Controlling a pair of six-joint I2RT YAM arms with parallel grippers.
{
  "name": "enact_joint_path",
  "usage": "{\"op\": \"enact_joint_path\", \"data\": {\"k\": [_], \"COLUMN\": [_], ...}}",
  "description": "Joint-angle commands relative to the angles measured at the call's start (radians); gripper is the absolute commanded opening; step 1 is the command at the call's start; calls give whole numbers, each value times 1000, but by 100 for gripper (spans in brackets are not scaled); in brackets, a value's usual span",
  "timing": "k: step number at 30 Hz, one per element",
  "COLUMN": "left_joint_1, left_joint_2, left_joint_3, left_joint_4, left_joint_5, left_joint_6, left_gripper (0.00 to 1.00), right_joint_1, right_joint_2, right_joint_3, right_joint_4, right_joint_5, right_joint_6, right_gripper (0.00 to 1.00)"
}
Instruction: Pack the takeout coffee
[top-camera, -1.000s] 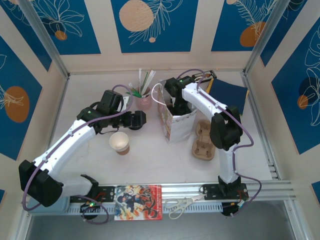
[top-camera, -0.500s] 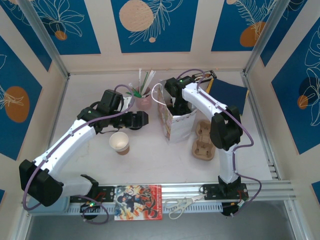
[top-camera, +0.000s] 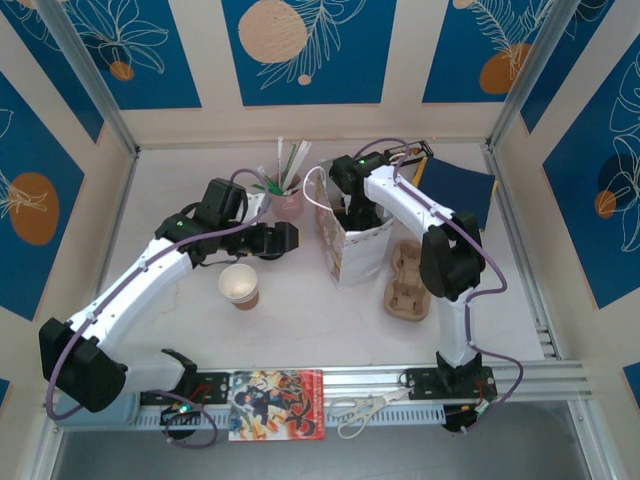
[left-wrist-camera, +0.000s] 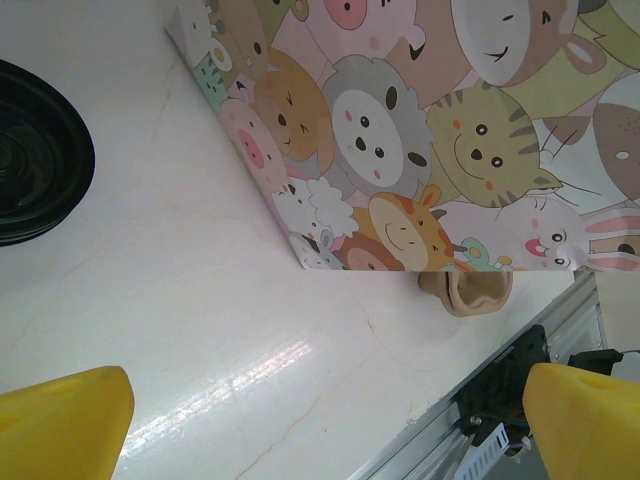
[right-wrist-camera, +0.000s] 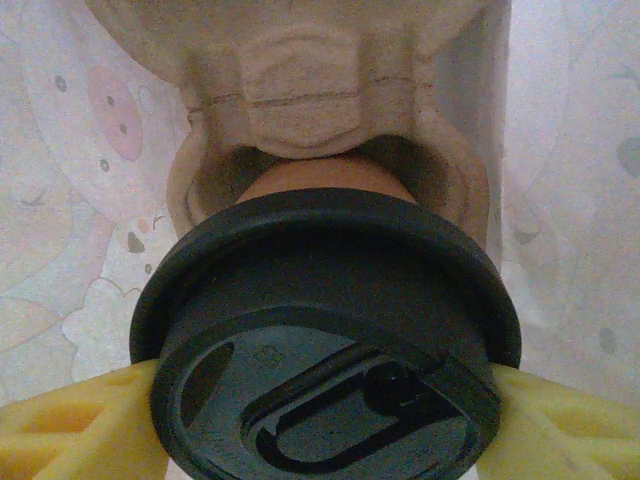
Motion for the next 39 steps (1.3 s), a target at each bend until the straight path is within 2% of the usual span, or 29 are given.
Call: {"op": "enact_joint_path", "data": {"k": [1,20,39], "left_joint_1": [12,12,12], "left_joint_2": [8,4,-6], "left_joint_3": [16,9,3], "left_joint_4": [6,4,3], "left_joint_5": [15,9,11], "left_joint_6": [13,12,8], "left_gripper": [100,100,100], "right_joint_1": [-2,10,13], "right_joint_2": [86,34,26], "right_joint_3": [-32,83,74], "right_joint_4": [35,-52,-53], "right_joint_5": [-8,10,17], "right_joint_6": [-7,13,15], "right_gripper": [70,79,80]}}
